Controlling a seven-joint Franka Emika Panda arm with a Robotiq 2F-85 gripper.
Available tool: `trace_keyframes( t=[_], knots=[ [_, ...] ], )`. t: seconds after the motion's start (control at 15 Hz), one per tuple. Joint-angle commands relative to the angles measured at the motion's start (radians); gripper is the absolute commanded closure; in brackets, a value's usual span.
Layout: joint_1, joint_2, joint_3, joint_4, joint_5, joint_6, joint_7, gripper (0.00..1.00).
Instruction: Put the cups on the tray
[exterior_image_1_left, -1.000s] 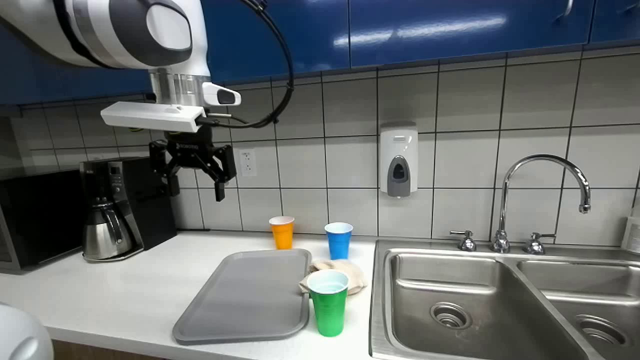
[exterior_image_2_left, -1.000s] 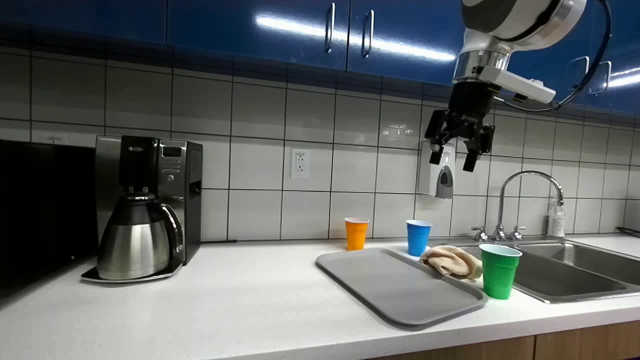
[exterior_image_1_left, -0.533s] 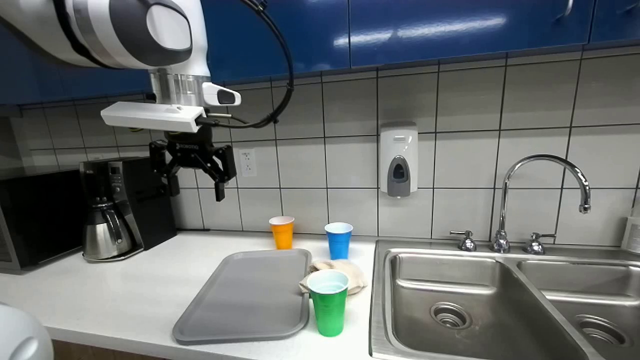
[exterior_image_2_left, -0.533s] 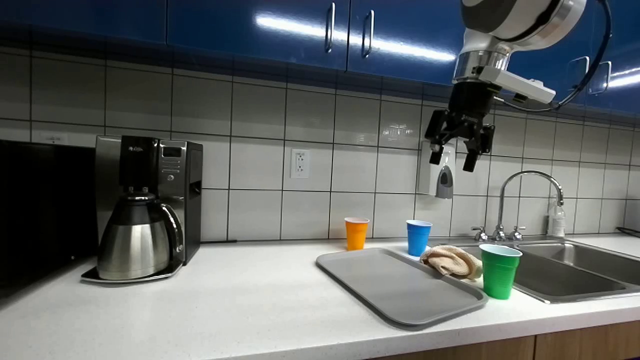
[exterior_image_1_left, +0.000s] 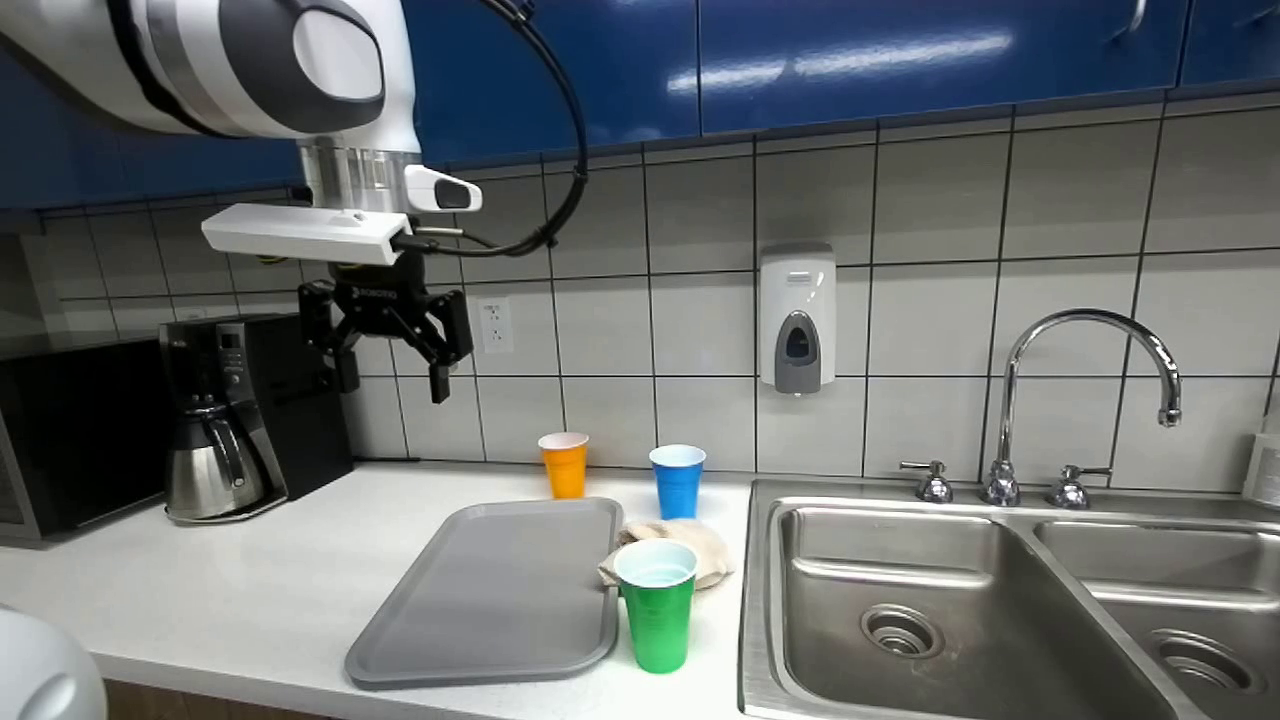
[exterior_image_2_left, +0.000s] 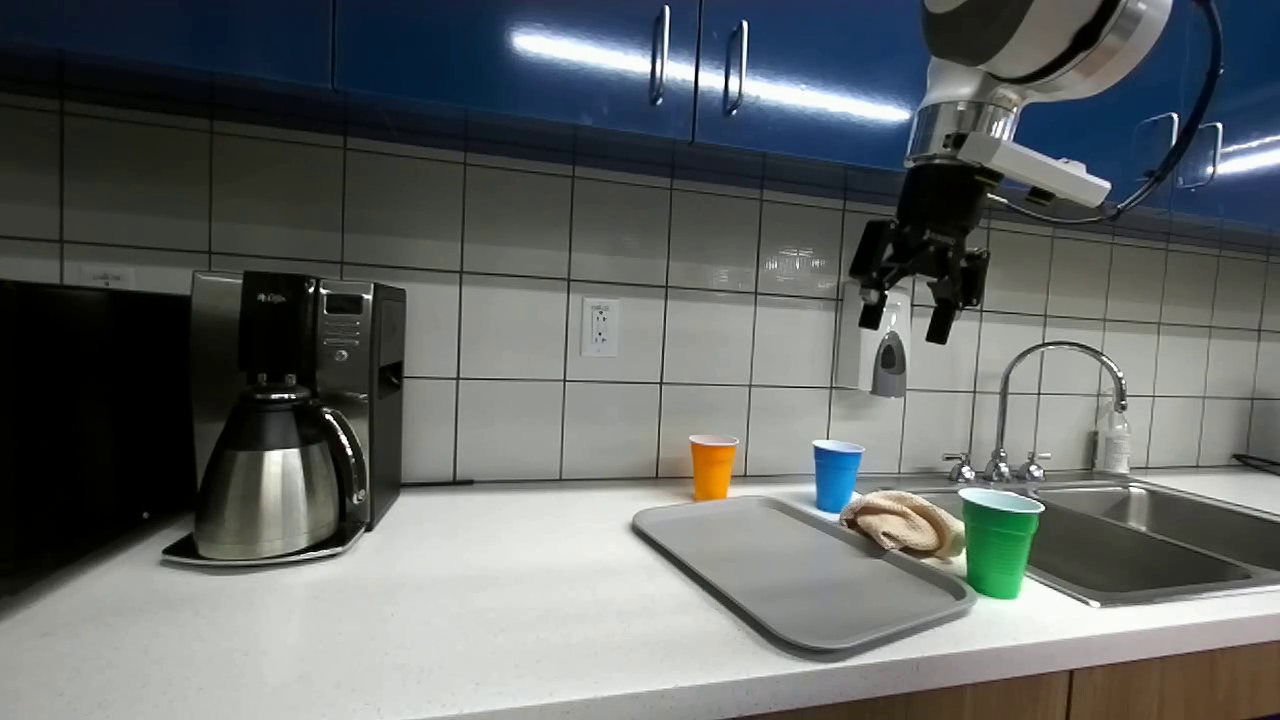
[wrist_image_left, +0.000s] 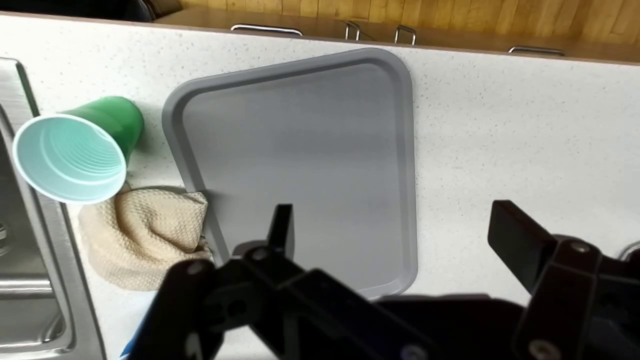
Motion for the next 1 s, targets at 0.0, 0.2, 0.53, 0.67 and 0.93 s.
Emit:
trace_keyframes(
  t=[0.0, 0.2, 0.53, 0.67, 0.93],
  knots=[
    [-0.005, -0.001, 0.017, -0.013, -0.003, 0.010, -0.004, 0.00],
    [-0.013, 0.005, 0.022, -0.028, -0.015, 0.023, 0.001, 0.00],
    [-0.032, 0.031, 0.011, -0.051, -0.035, 0.062, -0.001, 0.00],
    [-0.053, 0.046, 0.001, -0.058, -0.059, 0.087, -0.004, 0.00],
    [-0.098, 0.092, -0.027, -0.062, -0.105, 0.139, -0.008, 0.00]
  ],
)
